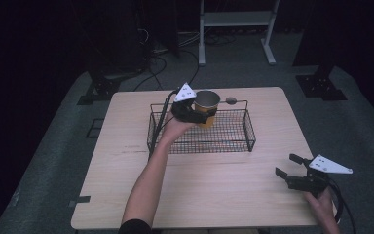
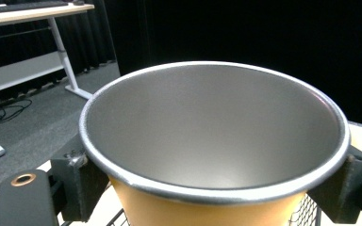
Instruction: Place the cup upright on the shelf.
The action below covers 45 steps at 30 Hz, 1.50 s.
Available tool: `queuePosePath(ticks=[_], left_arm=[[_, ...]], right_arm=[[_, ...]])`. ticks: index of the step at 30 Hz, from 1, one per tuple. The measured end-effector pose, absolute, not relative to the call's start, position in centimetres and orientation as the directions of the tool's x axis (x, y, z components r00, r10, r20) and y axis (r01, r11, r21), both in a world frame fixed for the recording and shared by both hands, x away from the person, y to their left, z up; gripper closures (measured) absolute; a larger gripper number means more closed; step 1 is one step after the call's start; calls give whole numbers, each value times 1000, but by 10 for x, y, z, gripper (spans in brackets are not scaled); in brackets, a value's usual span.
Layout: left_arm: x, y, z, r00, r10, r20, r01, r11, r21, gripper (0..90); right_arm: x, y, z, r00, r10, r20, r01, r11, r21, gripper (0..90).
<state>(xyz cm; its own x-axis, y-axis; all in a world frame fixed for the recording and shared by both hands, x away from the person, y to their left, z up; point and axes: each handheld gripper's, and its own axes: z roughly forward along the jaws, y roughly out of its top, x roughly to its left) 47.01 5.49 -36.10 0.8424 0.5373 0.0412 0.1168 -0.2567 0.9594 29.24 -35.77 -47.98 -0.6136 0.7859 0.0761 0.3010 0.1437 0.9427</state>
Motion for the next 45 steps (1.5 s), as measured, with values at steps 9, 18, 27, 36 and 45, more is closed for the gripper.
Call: queuePosePath(ticks=[9, 18, 27, 36, 45], left_arm=[[478, 48, -367, 851, 524, 38, 120, -263, 957, 131], [485, 44, -377, 853, 521, 26, 145, -284, 948, 130], [489, 42, -386, 860, 510, 31, 153, -315, 937, 130], [494, 41, -396, 868, 496, 14, 173, -329, 928, 130], [498, 39, -407, 876, 482, 7, 191, -361, 913, 129]], right_arm=[[292, -358, -480, -616, 784, 77, 299, 142, 944, 133], [292, -358, -480, -617, 783, 75, 297, 144, 944, 133], [292, -358, -480, -617, 783, 77, 297, 142, 944, 132], [292, -358, -480, -617, 783, 76, 296, 142, 945, 132], [292, -358, -480, -619, 782, 76, 296, 143, 944, 133]])
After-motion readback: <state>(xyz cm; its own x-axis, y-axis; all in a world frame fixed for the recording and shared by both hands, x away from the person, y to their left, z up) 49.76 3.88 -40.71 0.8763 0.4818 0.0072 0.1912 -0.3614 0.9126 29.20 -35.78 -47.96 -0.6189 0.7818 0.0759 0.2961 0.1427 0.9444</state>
